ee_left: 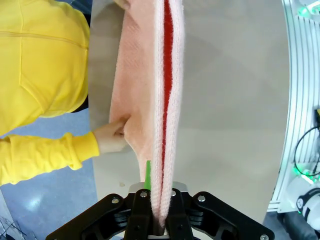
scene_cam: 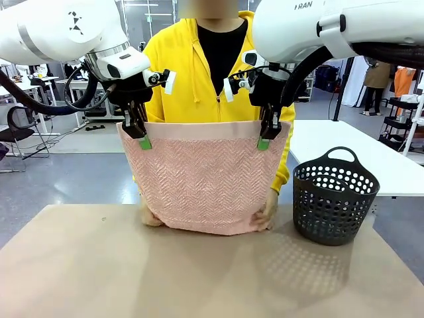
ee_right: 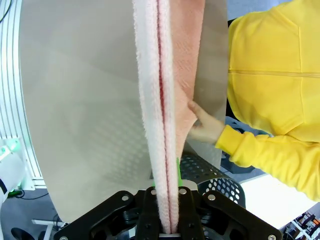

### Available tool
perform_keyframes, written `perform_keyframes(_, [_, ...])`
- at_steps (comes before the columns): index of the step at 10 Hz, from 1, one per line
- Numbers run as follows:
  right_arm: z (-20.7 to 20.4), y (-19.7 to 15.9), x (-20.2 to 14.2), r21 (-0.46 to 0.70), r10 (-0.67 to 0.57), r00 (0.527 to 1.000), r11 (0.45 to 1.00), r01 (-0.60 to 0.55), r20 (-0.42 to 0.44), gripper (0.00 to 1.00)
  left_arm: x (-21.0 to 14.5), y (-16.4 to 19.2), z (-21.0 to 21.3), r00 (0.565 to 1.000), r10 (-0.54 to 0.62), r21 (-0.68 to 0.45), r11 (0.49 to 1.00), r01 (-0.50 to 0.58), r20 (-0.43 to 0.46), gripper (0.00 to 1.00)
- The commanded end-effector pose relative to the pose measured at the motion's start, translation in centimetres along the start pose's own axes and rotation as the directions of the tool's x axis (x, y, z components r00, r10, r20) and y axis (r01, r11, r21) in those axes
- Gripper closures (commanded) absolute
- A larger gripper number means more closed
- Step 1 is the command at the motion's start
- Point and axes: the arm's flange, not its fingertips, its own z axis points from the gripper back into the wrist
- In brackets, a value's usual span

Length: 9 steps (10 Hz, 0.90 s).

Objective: Fold the towel.
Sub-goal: Release the end of the 100 cm Hotel Towel you were holding.

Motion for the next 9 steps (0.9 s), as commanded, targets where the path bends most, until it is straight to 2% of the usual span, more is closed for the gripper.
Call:
perform_keyframes(1, [0.10,-0.01,-0.08,-0.002,0.003,1.000,1.000,-0.003,-0.002,1.00,-0.06,0.30,0.29,1.000,0.000,0.008,1.000,0.000,0.000,1.00])
perform_keyframes(9, [0.10,-0.01,-0.08,-0.002,0.003,1.000,1.000,-0.003,-0.002,1.00,-0.06,0.30,0.29,1.000,0.000,0.008,1.000,0.000,0.000,1.00])
